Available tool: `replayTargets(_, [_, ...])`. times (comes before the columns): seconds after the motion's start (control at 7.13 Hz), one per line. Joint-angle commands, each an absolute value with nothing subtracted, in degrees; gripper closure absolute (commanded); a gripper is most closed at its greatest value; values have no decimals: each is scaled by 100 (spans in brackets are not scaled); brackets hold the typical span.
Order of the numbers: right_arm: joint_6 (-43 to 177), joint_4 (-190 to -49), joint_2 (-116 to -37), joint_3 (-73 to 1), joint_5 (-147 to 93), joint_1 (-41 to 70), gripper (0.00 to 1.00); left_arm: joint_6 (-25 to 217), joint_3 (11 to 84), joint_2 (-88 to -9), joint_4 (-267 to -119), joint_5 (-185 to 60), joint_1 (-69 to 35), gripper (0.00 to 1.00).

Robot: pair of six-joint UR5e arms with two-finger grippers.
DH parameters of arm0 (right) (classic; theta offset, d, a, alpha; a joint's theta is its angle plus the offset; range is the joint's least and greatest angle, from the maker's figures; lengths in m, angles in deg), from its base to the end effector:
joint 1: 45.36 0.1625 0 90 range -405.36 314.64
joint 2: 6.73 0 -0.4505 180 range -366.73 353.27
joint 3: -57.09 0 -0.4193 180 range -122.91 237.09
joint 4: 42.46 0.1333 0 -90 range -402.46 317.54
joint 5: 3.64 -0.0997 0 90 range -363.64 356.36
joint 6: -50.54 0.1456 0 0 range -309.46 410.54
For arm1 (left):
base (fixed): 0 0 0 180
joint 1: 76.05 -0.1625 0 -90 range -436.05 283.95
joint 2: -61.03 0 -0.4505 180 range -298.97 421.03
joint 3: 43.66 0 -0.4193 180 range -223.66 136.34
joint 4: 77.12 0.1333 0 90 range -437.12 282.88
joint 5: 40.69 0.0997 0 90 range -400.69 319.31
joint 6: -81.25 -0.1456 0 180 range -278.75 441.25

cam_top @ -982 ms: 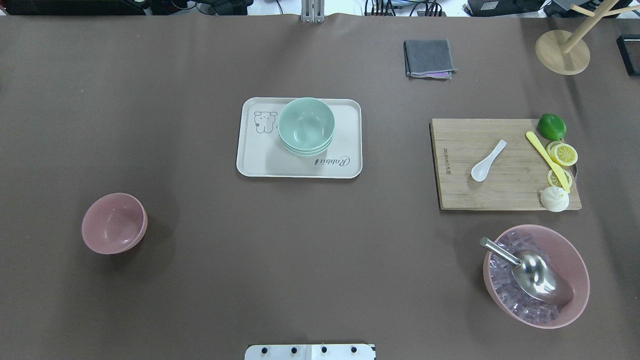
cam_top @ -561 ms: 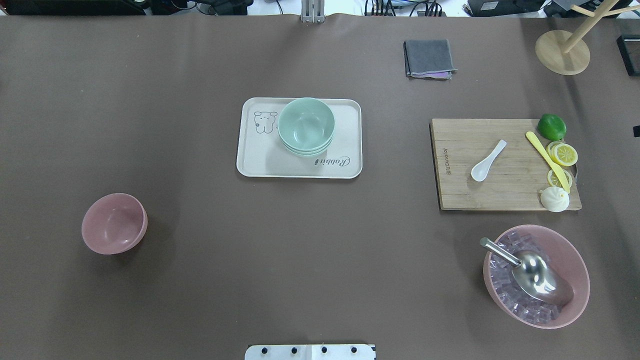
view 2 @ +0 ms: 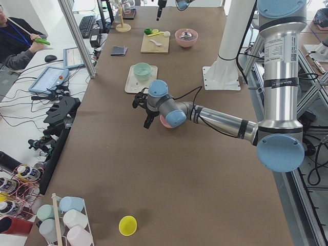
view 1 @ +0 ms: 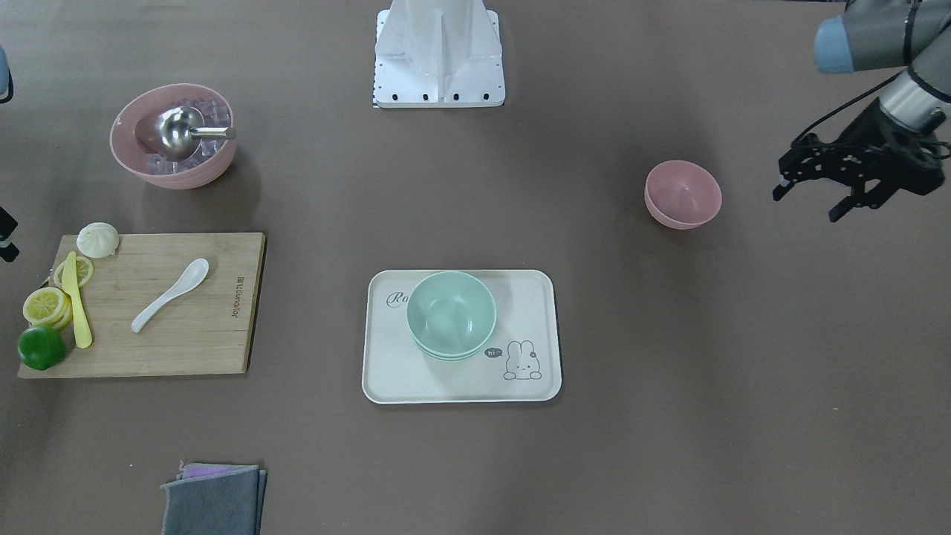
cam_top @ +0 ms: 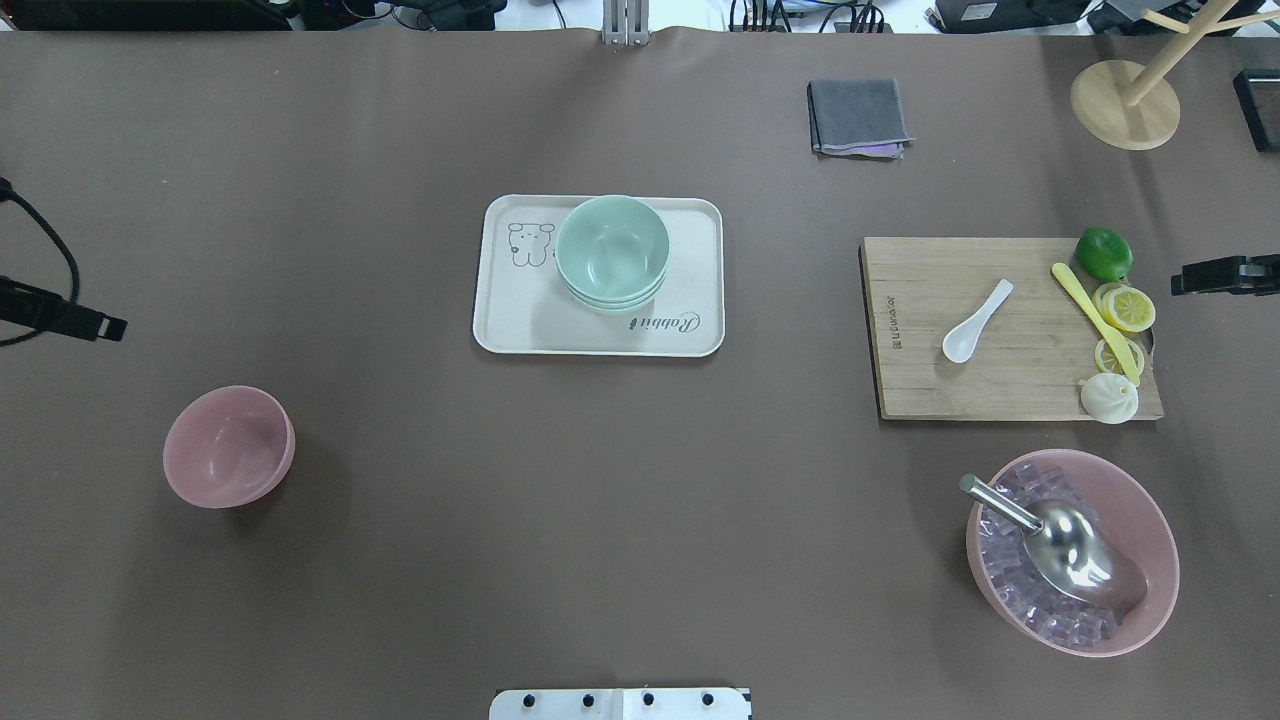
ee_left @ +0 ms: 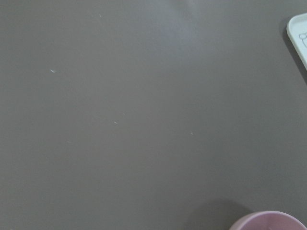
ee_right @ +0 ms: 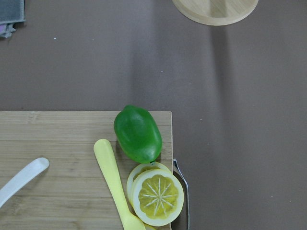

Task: Stack pink bowl on green and place spoon
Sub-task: 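Move the left gripper down to the rim of the pink bowl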

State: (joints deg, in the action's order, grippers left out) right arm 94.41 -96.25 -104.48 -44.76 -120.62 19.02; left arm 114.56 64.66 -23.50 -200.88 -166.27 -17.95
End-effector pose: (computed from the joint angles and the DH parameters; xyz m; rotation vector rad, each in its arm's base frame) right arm -0.1631 -0.4956 0.6134 0.3099 -0.7638 0.1347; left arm 0.2338 -0.4675 0.5266 0.3467 0.9170 0.2298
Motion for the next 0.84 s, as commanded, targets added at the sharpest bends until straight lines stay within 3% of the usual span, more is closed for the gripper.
replayTargets(0.0, [9492, -9992, -10420, -4679, -11720, 1643, 0, 12043, 6524, -2221, -20201, -15638, -2872, 2])
replayTargets(0.28, [9501, -9994, -10428, -4680, -11720, 1642, 0, 12080, 6488, -2220, -20201, -15451, -3261, 6])
replayTargets(0.7, [9492, -9994, -10420, -4680, -11720, 1642, 0, 12028, 6436, -2229, -20201, -15460, -3403, 55])
